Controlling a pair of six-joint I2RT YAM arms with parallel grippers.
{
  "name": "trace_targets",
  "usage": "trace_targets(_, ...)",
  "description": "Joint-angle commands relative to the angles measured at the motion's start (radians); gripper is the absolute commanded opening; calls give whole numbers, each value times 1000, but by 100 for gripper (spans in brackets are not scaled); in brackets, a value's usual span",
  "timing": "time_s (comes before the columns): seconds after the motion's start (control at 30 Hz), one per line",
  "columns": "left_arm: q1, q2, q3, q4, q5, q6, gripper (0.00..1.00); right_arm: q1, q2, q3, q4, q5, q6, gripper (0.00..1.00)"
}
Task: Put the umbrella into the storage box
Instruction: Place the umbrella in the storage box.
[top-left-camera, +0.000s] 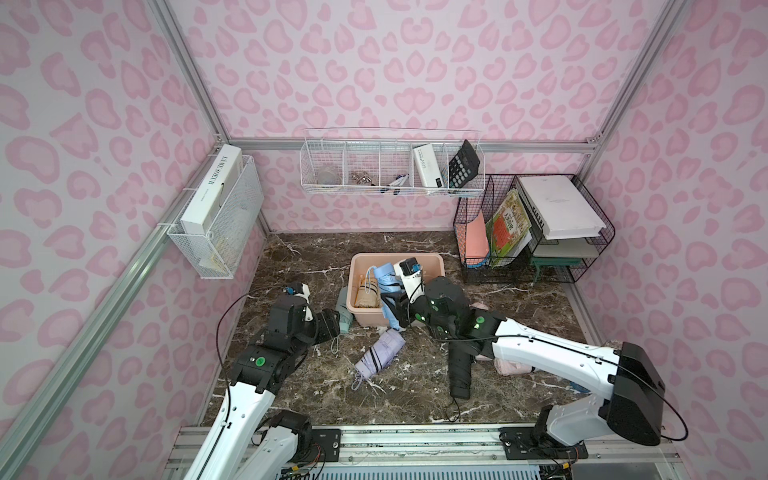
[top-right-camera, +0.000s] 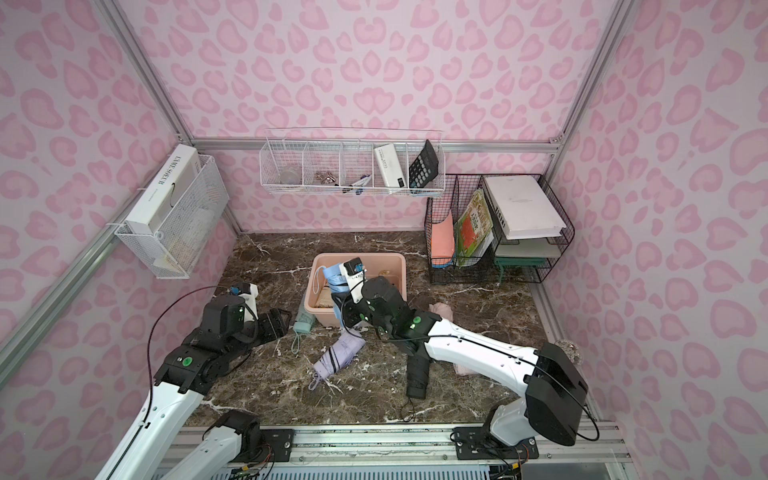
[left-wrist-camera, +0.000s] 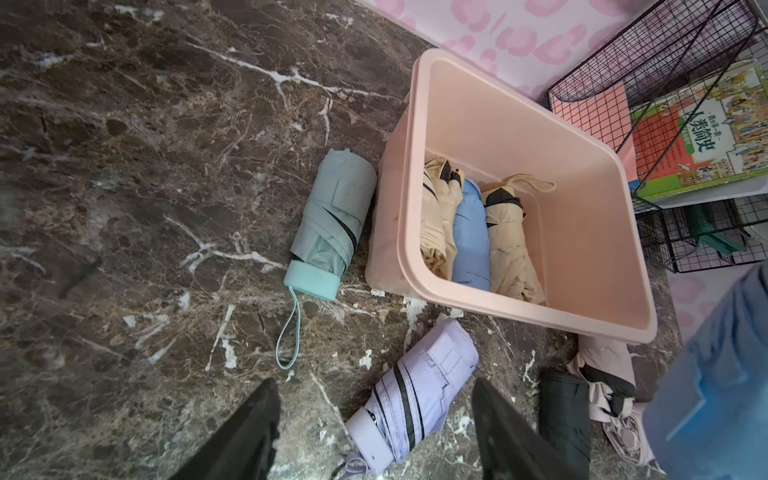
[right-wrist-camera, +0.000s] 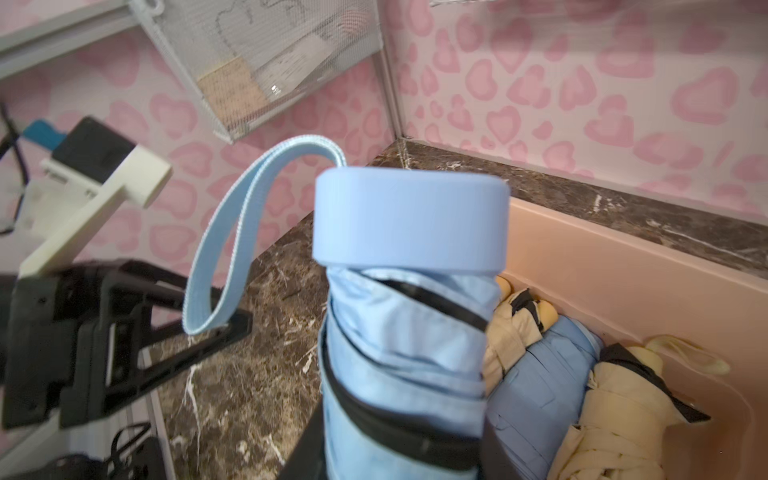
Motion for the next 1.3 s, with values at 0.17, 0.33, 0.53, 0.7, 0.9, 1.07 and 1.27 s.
trace_targets(0.17, 0, 99, 47, 65, 16, 13, 73, -54, 176, 233, -57, 48, 356, 12)
trace_targets(0.33, 0, 122, 50, 87, 8, -16, 73, -100, 280, 304, -59, -17, 430, 12)
trace_targets(0.53, 0, 137, 59, 68, -15, -21, 73, -129, 420, 411, -91, -103, 448, 11)
trace_targets(0.7, 1, 143, 44, 49, -4, -13, 73, -130, 512, 472, -94, -145, 491, 11)
trace_targets(0.9, 0, 138, 36, 32, -12, -10, 73, -131, 594, 519, -117, -188, 556, 13)
trace_targets(1.07, 1, 136, 31, 28, -12, -23, 73, -131, 639, 524, -112, -199, 594, 17)
trace_targets(1.27, 0, 134, 47, -3, -28, -11, 72, -129, 674, 554, -130, -188, 613, 55)
